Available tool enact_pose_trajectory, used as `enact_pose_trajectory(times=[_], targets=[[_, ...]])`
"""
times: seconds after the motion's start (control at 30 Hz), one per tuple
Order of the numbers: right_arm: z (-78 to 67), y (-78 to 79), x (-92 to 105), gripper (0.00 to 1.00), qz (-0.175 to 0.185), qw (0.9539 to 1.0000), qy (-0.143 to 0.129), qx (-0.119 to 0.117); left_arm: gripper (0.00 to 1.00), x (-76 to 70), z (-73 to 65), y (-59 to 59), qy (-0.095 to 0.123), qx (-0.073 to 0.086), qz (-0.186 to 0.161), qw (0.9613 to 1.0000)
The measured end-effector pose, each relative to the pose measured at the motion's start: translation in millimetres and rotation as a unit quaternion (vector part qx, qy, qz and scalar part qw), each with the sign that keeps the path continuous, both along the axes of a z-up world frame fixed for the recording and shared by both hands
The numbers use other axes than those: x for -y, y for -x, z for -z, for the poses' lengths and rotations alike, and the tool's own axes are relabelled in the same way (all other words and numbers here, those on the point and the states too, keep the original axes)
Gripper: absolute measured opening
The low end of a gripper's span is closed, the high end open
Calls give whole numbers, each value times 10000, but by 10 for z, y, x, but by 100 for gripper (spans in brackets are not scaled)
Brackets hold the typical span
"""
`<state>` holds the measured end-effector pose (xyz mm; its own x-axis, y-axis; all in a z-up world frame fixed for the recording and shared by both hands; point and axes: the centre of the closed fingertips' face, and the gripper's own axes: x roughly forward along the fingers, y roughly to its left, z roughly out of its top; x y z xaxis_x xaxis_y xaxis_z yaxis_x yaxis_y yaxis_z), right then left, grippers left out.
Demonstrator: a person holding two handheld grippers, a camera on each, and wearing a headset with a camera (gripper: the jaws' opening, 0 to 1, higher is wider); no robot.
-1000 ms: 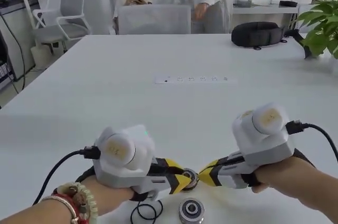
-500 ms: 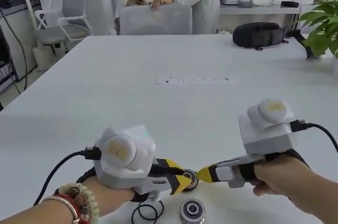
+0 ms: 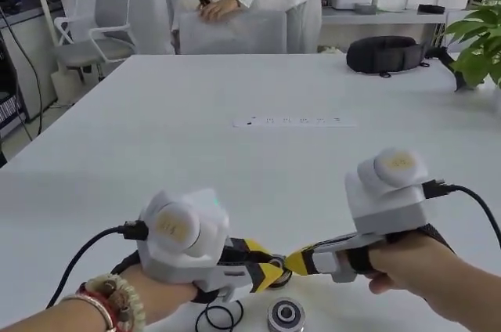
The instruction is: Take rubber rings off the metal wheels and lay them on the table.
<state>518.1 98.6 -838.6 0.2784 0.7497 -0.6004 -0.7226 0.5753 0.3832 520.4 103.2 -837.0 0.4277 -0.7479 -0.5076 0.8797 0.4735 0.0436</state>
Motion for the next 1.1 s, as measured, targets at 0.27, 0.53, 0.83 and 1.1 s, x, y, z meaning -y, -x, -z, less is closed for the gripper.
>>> enact_pose_trajectory(times=[0.27, 0.53, 0.83, 1.1], targets=[[-9, 15, -31, 0, -44, 10000, -13, 29, 7, -6, -2, -2, 3, 2, -1, 10000], [-21, 42, -65, 0, -126, 9999, -74, 27, 7, -1, -3, 6, 14, 6, 3, 10000], [-70, 62, -104, 0, -165, 9997, -203, -9, 7, -4, -2, 10, 23, 8, 13, 10000], [-106, 81, -107, 0, -232, 9992, -307, -66, 8, -12, -1, 10, 57, 2, 28, 10000]])
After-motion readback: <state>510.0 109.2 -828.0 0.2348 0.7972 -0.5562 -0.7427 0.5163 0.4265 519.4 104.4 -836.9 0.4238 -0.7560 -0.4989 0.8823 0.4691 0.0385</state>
